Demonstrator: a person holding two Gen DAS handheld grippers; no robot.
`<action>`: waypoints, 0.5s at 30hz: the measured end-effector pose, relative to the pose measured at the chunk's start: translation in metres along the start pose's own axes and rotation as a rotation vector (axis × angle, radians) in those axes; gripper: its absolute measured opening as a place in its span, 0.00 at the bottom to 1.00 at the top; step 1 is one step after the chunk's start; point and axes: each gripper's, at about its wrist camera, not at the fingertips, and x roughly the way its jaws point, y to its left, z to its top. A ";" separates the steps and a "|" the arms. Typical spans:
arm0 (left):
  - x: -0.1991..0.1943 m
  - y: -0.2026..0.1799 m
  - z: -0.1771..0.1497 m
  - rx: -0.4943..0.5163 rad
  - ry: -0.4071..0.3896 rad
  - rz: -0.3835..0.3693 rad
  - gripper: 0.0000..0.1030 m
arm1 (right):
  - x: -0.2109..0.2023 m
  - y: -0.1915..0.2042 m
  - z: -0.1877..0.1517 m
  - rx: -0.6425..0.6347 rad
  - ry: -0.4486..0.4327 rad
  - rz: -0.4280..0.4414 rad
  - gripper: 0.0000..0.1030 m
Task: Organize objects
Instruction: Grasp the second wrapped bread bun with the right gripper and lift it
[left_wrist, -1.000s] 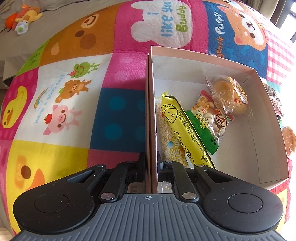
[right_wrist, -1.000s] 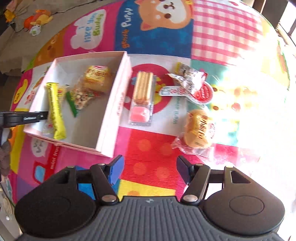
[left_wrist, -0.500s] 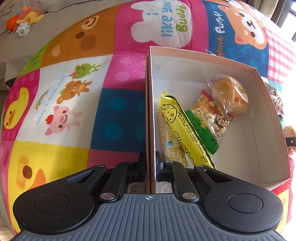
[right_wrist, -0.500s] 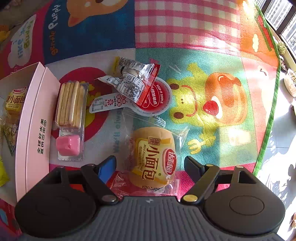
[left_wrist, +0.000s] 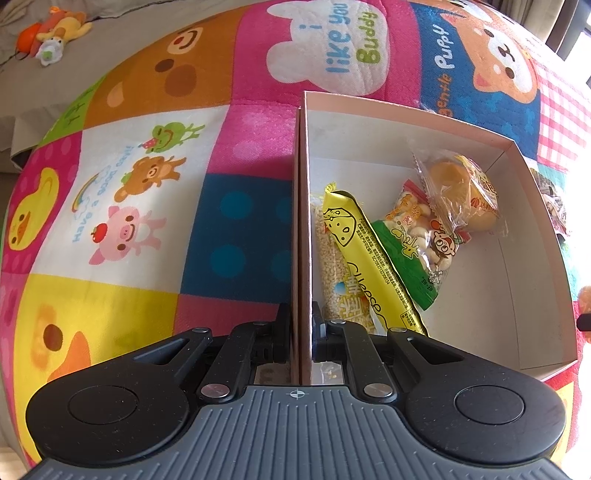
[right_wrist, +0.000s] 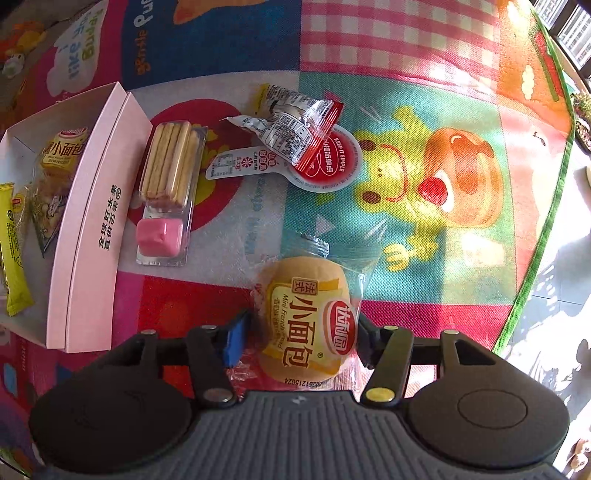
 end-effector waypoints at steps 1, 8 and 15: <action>0.000 0.000 0.000 0.000 0.000 -0.001 0.11 | -0.004 0.002 -0.003 0.000 0.003 0.006 0.55; 0.000 0.002 -0.001 -0.011 -0.001 -0.017 0.11 | -0.053 0.042 -0.032 -0.101 0.063 0.079 0.55; 0.000 0.003 -0.001 -0.005 0.000 -0.021 0.11 | -0.093 0.105 -0.074 -0.258 0.151 0.197 0.55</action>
